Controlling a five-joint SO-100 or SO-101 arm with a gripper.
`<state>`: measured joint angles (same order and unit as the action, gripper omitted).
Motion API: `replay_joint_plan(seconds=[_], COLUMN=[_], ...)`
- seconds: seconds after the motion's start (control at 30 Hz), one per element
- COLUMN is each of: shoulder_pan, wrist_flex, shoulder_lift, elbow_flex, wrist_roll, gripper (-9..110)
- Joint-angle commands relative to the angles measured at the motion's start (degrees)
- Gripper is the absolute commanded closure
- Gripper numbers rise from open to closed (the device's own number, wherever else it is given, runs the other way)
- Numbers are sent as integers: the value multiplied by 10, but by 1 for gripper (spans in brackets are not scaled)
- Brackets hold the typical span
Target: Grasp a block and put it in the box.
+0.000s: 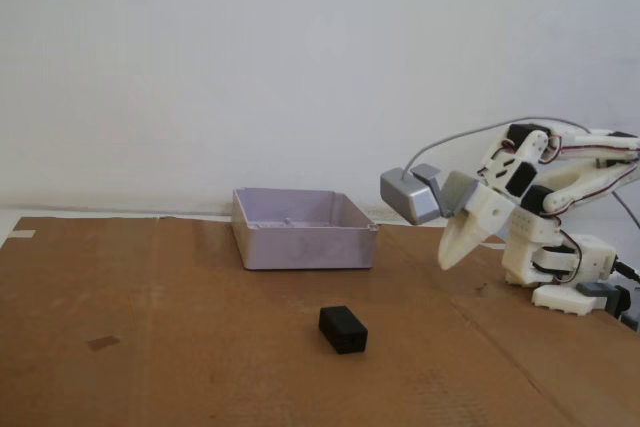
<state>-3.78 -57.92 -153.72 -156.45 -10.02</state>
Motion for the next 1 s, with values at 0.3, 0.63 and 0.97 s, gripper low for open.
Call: replay_joint_plan(seconds=[0.3, 0.63, 0.97], shoulder_pan=[-46, -61, -93], wrist_flex=[25, 25, 25], shoulder_lift=[155, 307, 457], elbow_flex=[222, 367, 497], wrist_roll=[-4, -3, -3], gripper=[101, 101, 101])
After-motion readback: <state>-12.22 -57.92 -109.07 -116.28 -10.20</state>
